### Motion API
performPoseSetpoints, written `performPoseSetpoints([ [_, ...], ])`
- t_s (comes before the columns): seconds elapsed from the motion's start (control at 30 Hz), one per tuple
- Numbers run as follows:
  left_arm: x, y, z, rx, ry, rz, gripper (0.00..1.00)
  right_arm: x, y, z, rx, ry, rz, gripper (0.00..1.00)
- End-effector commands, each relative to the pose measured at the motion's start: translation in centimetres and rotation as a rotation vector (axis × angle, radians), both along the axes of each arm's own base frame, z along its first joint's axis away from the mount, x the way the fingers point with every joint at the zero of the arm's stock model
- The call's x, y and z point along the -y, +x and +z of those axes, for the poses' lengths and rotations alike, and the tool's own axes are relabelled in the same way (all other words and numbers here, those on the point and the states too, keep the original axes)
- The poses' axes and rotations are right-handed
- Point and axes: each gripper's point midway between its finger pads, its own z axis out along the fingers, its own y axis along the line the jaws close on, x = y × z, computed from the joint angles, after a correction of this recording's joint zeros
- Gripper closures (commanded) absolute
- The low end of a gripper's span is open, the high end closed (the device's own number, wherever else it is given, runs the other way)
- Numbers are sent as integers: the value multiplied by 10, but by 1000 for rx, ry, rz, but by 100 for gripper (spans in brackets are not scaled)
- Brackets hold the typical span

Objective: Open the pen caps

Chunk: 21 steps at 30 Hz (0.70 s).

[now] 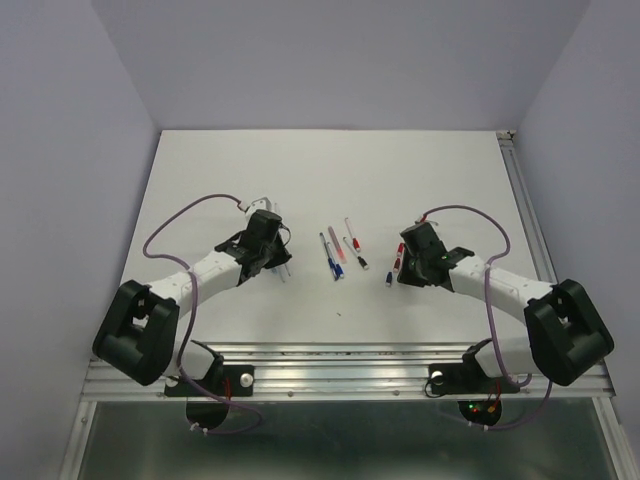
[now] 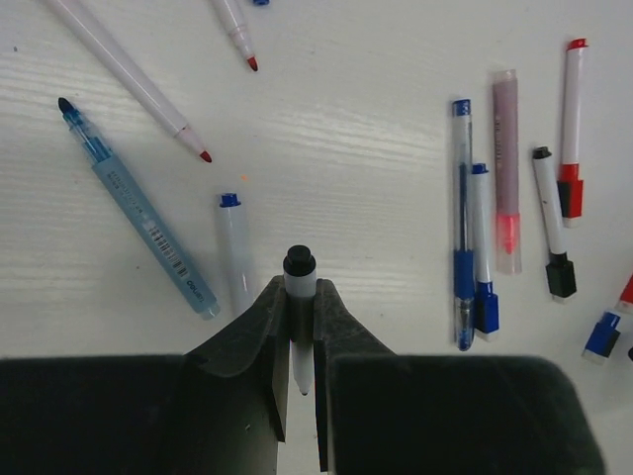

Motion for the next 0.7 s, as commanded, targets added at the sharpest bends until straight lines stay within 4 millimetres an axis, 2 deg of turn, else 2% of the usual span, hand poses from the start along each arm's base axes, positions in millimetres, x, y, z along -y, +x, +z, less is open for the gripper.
performPoseSetpoints([
  [0.0, -5, 12, -1, -8, 77, 34, 95, 11, 6, -3, 14, -41, -48, 84],
  [0.07, -3, 10, -6, -25, 92, 32, 90, 12, 6, -5, 10, -46, -49, 81],
  [0.13, -2, 12, -10, -38, 105, 33, 89, 12, 7, -5, 9, -50, -51, 78],
  [0.23, -2, 12, -12, -50, 120, 35, 85, 11, 7, -5, 5, -47, -50, 70],
  [0.33, 0, 13, -9, -41, 121, 32, 77, 8, 8, 2, 13, -34, -43, 68],
  [0.37, 0, 13, -8, -39, 120, 33, 70, 8, 8, 4, 17, -30, -45, 64],
  [0.4, 1, 13, -6, -33, 119, 31, 68, 7, 9, 8, 27, -24, -41, 58],
  [0.5, 1, 13, -2, -29, 121, 30, 53, 6, 10, 19, 41, -14, -34, 51],
  [0.57, 1, 14, 3, -19, 115, 33, 52, 6, 12, 29, 59, -12, -32, 50],
  [0.67, 5, 14, 16, 14, 97, 25, 38, 4, 17, 49, 110, 4, -6, 40],
])
